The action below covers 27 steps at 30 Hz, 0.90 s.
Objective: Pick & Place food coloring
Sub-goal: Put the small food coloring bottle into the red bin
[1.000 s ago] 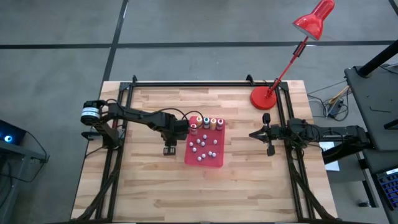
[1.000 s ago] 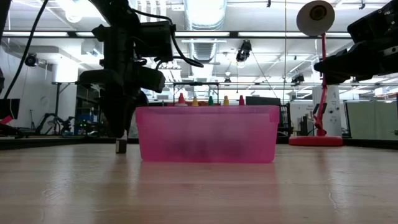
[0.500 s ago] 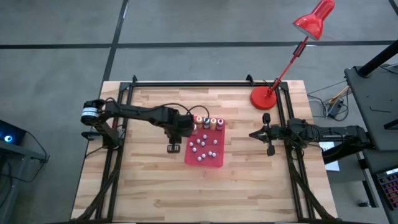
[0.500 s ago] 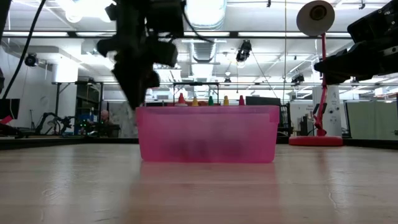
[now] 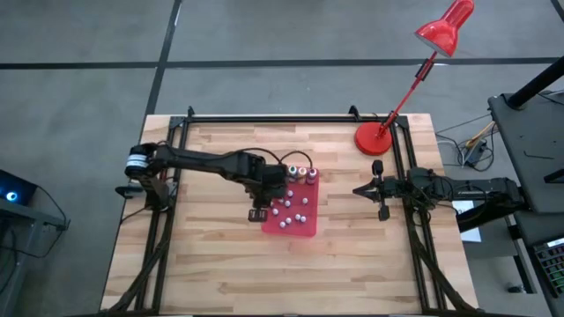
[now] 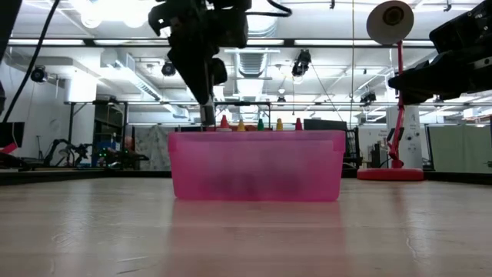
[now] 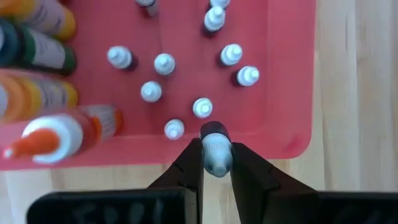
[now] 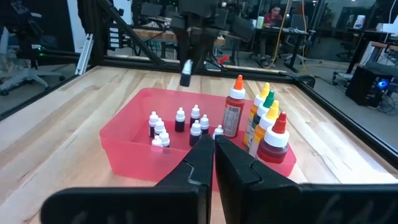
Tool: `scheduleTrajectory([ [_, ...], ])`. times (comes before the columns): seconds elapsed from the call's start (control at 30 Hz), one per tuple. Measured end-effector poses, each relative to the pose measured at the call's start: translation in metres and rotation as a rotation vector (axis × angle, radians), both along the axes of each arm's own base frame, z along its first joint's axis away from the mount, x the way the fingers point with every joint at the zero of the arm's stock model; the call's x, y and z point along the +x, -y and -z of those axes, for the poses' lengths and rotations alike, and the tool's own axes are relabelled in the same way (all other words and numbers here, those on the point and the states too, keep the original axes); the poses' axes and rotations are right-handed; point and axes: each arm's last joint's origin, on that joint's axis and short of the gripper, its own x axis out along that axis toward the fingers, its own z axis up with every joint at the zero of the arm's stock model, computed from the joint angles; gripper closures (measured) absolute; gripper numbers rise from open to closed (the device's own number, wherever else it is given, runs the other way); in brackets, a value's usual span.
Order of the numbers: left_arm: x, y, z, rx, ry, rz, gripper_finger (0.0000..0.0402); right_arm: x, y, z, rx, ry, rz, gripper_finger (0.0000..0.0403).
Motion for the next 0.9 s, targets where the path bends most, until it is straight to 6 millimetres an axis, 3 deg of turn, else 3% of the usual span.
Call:
scheduleTrajectory([
  [0.23,0.014,0.010,0.001,0.001,-0.002,0.032,0.0367,0.000,0.000,0.000,0.002,0.000,0.000,0.0394],
  [0.5,0.012,0.030,0.005,-0.007,-0.020,0.058,0.0367,0.000,0.000,0.000,0.001,0.000,0.000,0.0394],
  [0.9,0.012,0.035,0.006,-0.057,-0.042,-0.081,0.0367,0.000,0.000,0.000,0.000,0.000,0.000,0.0394],
])
